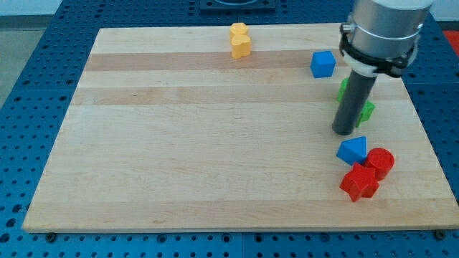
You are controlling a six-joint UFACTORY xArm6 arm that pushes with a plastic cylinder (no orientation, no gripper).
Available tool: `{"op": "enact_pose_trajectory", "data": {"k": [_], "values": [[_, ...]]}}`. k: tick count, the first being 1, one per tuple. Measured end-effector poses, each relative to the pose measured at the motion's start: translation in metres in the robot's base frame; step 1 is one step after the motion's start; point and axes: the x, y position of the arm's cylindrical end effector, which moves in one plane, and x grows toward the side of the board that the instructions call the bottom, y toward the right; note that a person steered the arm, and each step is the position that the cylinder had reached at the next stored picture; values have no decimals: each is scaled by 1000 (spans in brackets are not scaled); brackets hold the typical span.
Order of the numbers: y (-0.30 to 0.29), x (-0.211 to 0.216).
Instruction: Push the blue triangle towards bottom center
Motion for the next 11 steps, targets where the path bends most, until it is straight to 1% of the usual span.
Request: {"op": "enact_pose_trajectory", "data": {"k": [1, 2, 3, 6, 7, 9, 11], "values": [[24, 0], [24, 0], [27, 20], [41, 30], [30, 31], [-30, 46], [-37, 53]]}}
